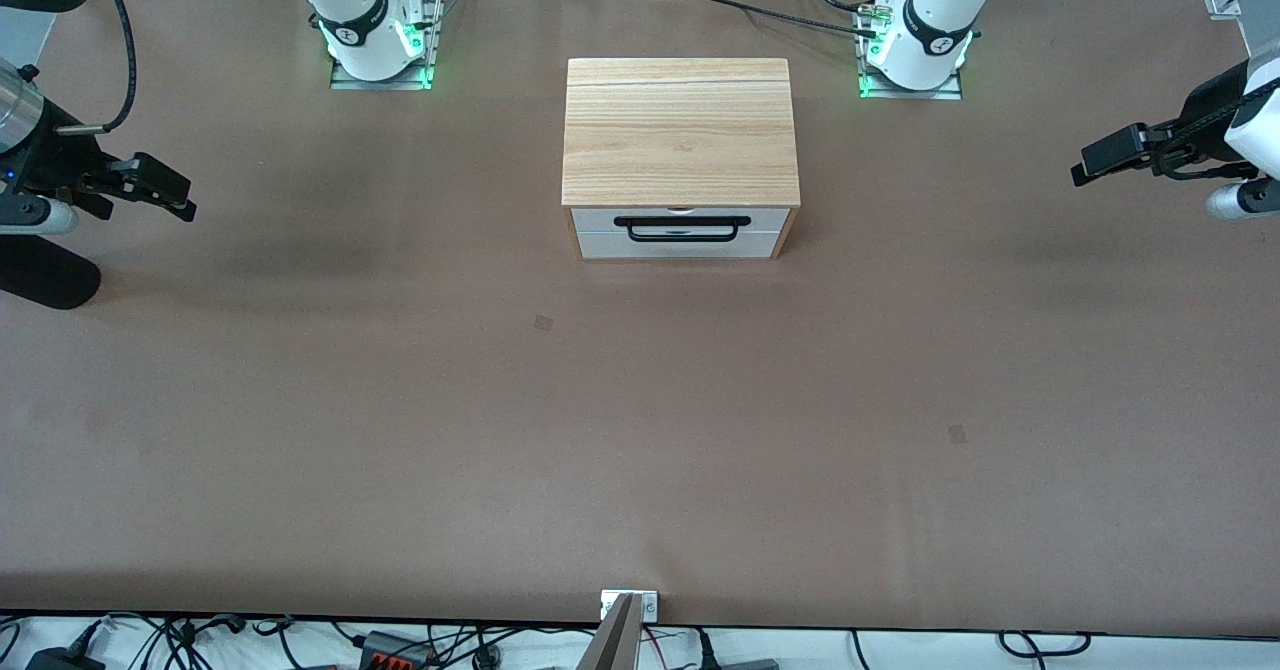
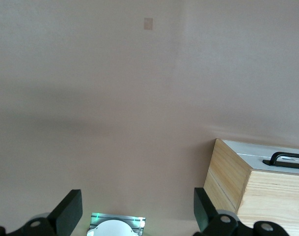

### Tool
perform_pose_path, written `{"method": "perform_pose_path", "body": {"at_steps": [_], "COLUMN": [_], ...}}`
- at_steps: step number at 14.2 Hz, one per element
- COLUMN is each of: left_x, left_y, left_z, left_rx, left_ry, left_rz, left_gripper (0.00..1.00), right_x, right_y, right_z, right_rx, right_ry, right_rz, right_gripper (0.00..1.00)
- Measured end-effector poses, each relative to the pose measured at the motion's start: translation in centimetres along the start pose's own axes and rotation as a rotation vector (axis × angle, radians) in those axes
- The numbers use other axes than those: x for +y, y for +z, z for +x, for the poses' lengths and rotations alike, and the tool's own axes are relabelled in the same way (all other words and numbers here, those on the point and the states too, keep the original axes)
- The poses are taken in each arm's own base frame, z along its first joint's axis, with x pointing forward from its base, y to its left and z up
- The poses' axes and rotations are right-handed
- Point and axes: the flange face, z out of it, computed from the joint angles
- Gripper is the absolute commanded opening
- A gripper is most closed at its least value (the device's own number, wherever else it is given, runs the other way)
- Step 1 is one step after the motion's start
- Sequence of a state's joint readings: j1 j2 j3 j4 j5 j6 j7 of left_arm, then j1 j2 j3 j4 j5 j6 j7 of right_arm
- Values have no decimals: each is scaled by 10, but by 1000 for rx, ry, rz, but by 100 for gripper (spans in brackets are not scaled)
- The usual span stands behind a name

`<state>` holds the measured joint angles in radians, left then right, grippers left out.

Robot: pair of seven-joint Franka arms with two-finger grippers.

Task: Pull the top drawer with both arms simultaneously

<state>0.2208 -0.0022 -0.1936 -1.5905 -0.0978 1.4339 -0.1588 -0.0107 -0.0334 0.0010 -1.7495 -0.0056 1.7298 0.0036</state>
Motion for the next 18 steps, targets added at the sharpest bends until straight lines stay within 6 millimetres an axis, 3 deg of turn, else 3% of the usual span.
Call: {"method": "perform_pose_path", "body": {"at_steps": [7, 11, 13, 16, 18], "left_x": [-1, 8, 18, 27, 32], "left_y": [2, 5, 9, 37, 60], "left_z": [3, 6, 18, 44, 59], "left_rx": [-4, -8, 0, -56, -91], "left_ry": [-2, 15, 23, 54, 172], "left_rz": [-2, -19, -112, -261, -346], "left_gripper": [100, 100, 100, 100, 100], "right_x": [0, 2, 2, 3, 3], "right_y": [0, 3, 5, 5, 5], "right_z": [0, -4, -6, -7, -7], "right_rx": [-1, -37, -54, -67, -66], "right_ry": [1, 4, 5, 5, 5], "right_rz": [0, 0, 0, 0, 0], "right_gripper": [100, 100, 100, 100, 100]}}
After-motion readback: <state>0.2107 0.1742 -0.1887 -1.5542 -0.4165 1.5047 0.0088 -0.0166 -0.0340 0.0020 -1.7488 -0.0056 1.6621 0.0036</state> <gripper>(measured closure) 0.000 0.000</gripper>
